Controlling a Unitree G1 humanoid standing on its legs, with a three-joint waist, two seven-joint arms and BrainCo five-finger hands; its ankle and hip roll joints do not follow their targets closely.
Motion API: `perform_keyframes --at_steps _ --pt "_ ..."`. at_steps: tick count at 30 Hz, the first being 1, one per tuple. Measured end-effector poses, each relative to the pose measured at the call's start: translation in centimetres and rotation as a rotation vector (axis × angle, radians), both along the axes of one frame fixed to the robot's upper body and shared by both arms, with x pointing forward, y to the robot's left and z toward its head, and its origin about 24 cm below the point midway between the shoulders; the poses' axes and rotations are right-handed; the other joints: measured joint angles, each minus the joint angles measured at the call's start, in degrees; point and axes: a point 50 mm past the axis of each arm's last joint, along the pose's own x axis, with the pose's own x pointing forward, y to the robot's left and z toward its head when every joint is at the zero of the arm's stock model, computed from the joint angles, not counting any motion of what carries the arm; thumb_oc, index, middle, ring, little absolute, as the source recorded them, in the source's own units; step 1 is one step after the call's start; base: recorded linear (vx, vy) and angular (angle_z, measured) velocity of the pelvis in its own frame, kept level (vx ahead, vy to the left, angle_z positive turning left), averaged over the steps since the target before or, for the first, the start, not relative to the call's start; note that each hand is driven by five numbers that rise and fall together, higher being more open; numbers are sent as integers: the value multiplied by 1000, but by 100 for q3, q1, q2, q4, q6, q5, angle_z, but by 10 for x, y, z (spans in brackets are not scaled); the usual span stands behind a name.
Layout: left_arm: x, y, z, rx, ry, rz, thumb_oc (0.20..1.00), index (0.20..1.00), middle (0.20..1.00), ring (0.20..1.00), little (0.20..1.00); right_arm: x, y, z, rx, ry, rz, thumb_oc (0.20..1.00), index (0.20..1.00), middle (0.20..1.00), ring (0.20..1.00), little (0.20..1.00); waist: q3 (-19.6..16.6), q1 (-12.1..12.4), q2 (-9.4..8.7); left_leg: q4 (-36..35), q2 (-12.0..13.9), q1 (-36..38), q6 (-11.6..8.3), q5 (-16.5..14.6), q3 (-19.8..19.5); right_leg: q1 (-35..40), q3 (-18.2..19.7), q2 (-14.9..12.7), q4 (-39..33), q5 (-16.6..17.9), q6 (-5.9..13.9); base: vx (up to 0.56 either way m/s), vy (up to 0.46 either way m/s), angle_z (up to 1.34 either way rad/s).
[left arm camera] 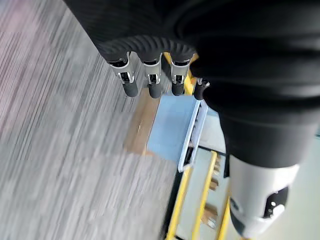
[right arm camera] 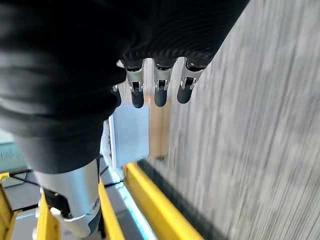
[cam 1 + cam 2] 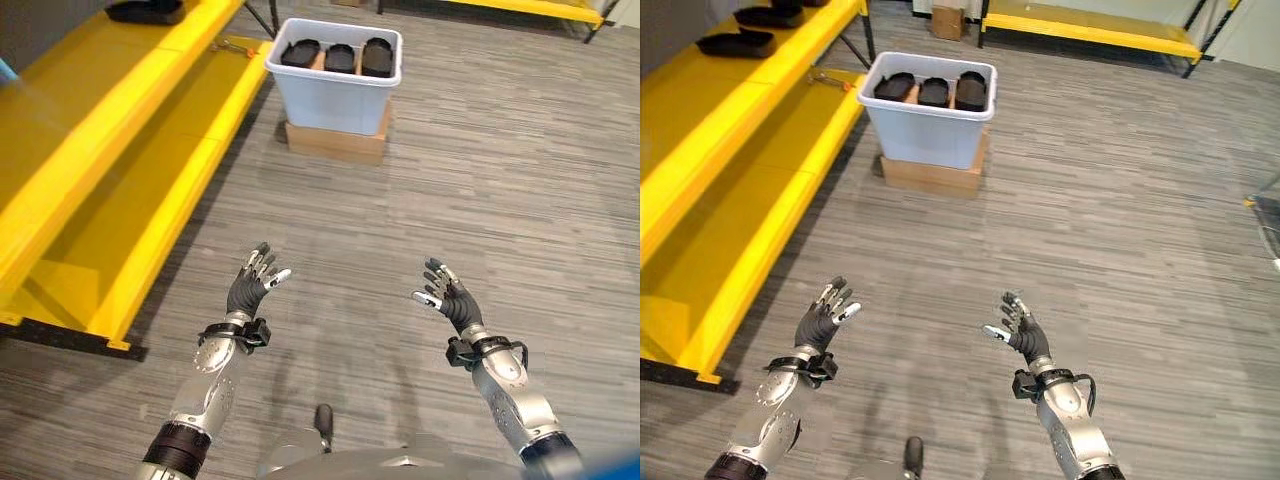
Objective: Move parts from the plastic box to the shelf.
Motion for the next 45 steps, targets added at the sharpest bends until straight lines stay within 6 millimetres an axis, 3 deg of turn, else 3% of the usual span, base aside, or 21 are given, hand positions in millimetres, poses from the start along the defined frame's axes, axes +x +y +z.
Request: perform_keyframes --at_steps 1,2,3,5,8,10,11,15,20,25,27,30,31,32,35,36,38,40,41,43,45 --pt "0 -2 0 -5 -1 -5 1000 1000 1000 1000 1000 0 -2 0 -4 0 1 1000 1000 1000 1000 1000 47 -5 168 -80 91 132 -21 -51 -194 -183 -13 198 159 -247 -136 210 69 0" --pt "2 -4 1 -9 -5 -9 1000 1000 1000 1000 1000 0 -2 0 -10 3 5 1000 1000 1000 1000 1000 116 -106 307 -76 182 272 -358 -1 -184 -373 -8 438 74 -427 -235 386 71 7" --pt "3 -3 1 -7 -10 -4 1000 1000 1000 1000 1000 -5 -2 -4 -14 22 9 1000 1000 1000 1000 1000 126 -196 292 -25 174 400 -360 -2 -203 -659 -126 580 -23 -489 -332 378 2 10" --pt "2 0 1 15 -11 -6 1000 1000 1000 1000 1000 -9 -4 -7 -19 36 10 1000 1000 1000 1000 1000 160 -367 313 -72 229 701 -528 -305 -468 -1183 -856 642 -938 -573 -342 358 -54 3" --pt "2 3 -3 31 11 -4 1000 1000 1000 1000 1000 -12 1 -10 -6 56 24 1000 1000 1000 1000 1000 193 -682 -34 -272 56 1106 -671 -516 -608 -1532 -863 693 -3128 -103 -210 227 -61 44" --pt "-13 2 -14 21 60 -3 1000 1000 1000 1000 1000 -21 0 -17 -4 91 15 1000 1000 1000 1000 1000 42 -661 -157 -231 -13 1653 -893 -644 -442 -1031 -1061 766 -4030 64 -477 364 -127 57" --pt "-17 -1 -17 7 70 2 1000 1000 1000 1000 1000 -19 -7 -17 -18 93 0 1000 1000 1000 1000 1000 -96 -594 -82 -118 81 1810 -1086 -755 -410 -852 -1074 876 -4099 510 -597 540 -208 45" --pt "-13 -4 -12 1 46 -13 1000 1000 1000 1000 1000 -9 -13 -9 -49 59 5 1000 1000 1000 1000 1000 -95 -642 -40 148 268 1870 -1299 -574 -473 -692 -904 970 -3756 932 -1011 339 -147 43" --pt "-12 -9 -11 -7 34 -33 1000 1000 1000 1000 1000 3 -16 3 -55 3 -2 1000 1000 1000 1000 1000 -138 -579 -140 501 457 1540 -1315 -393 -496 -26 -936 1205 -4026 534 -1015 263 -190 5" --pt "-11 -17 -13 -24 40 -55 1000 1000 1000 1000 1000 -10 -19 -6 -46 44 -17 1000 1000 1000 1000 1000 -167 -684 -91 2427 546 703 -1706 -155 -469 503 -894 1292 -4453 437 -1219 233 -187 1" --pt "-7 -18 -9 -25 22 -60 1000 1000 1000 1000 1000 -11 -23 -6 -62 50 -18 1000 1000 1000 1000 1000 -52 -622 -218 4423 584 -294 -1888 515 -573 757 -860 1250 -4529 267 -1262 206 -194 5" --pt "-10 -16 -11 -25 36 -57 1000 1000 1000 1000 1000 -15 -28 -8 -64 61 -40 1000 1000 1000 1000 1000 145 -461 -541 5881 395 -1606 -1698 418 -657 1181 -714 998 -4603 31 -1305 228 -87 1" --pt "-10 -16 -12 -29 37 -54 1000 1000 1000 1000 1000 -14 -31 -8 -59 59 -64 1000 1000 1000 1000 1000 278 -334 -732 5813 328 -2286 -1505 290 -469 1258 -657 753 -4630 -9 -1286 283 72 -11" --pt "-12 -14 -16 -28 58 -48 1000 1000 1000 1000 1000 -10 -30 -2 -43 32 -78 1000 1000 1000 1000 1000 377 -236 -878 4288 435 -2742 -1436 260 -106 1263 -539 560 -4754 -44 -1225 351 144 -46" --pt "-25 -8 -28 -26 118 -19 1000 1000 1000 1000 1000 -8 -31 -2 -56 22 -75 1000 1000 1000 1000 1000 282 -149 -164 279 1323 -2478 -1565 532 -73 2023 -504 910 -5383 -86 -736 458 139 -65" --pt "-27 -5 -35 -19 149 -4 1000 1000 1000 1000 1000 -10 -30 -8 -67 51 -64 1000 1000 1000 1000 1000 271 -163 -15 -460 1350 -2225 -1590 502 -224 2252 -454 907 -5384 -181 -596 528 181 -97" --pt "-31 -5 -41 -29 178 9 1000 1000 1000 1000 1000 -26 -30 -17 -82 102 -39 1000 1000 1000 1000 1000 164 -78 9 291 908 -1858 -1375 330 -412 2720 55 552 -5380 -564 -374 390 154 -103" --pt "-26 -2 -36 -22 155 16 1000 1000 1000 1000 1000 -35 -22 -24 -48 135 -35 1000 1000 1000 1000 1000 4 -107 -254 434 609 -1774 -1328 1143 -394 2851 146 222 -5236 -616 -90 80 43 -50" --pt "-15 2 -22 2 99 0 1000 1000 1000 1000 1000 -42 -11 -29 -3 154 -33 1000 1000 1000 1000 1000 -43 -171 -562 132 433 -1536 -1178 1464 -332 2653 129 113 -4918 -632 -38 354 181 -22" --pt "-5 1 -11 15 50 -22 1000 1000 1000 1000 1000 -38 -4 -26 28 134 -38 1000 1000 1000 1000 1000 -28 -195 -640 -252 269 -961 -925 1175 -215 2527 152 458 -4989 -250 119 608 373 -13" --pt "-12 -1 -17 12 77 -23 1000 1000 1000 1000 1000 -37 -2 -25 33 129 -28 1000 1000 1000 1000 1000 -150 -136 -651 -258 85 -562 -802 842 47 2486 6 225 -4414 -341 156 310 231 -44"
